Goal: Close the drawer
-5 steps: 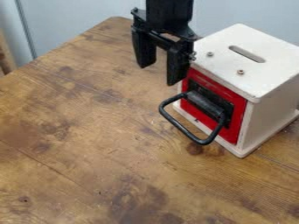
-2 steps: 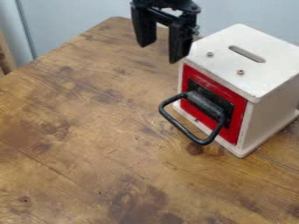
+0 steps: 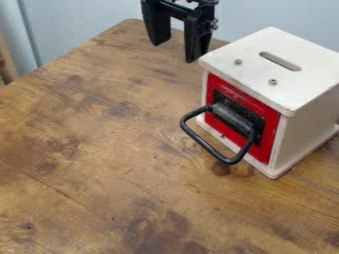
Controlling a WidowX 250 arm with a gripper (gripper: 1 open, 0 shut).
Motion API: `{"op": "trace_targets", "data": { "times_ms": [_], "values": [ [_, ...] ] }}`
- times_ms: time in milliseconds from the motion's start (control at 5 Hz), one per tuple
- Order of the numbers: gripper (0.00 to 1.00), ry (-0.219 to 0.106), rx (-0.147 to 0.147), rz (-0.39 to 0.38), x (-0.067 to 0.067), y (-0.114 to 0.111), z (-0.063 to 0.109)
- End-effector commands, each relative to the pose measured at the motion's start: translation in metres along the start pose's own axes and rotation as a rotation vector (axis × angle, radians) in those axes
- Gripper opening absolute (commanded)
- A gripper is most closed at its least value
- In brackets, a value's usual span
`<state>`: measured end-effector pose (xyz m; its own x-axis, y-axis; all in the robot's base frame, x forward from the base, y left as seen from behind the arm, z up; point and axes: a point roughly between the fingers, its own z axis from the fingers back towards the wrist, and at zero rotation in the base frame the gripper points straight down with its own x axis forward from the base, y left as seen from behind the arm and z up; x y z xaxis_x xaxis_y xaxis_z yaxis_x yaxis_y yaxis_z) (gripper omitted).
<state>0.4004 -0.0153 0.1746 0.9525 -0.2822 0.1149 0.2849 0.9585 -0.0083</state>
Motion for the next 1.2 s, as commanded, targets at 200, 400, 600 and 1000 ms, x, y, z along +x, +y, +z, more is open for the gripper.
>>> {"op": "trace_targets", "data": {
  "times_ms": [200,400,600,1000],
  "values": [
    [1.0,-0.036,0.026,0.013,0.01,0.0,0.018],
    [1.0,-0.051,0.038,0.046,0.022,-0.012,0.02],
    [1.0,-0.057,0.033,0.041,0.025,-0.029,0.022],
    [1.0,-0.091,0.039,0.074,-0.012,-0.028,0.031]
  ]
}}
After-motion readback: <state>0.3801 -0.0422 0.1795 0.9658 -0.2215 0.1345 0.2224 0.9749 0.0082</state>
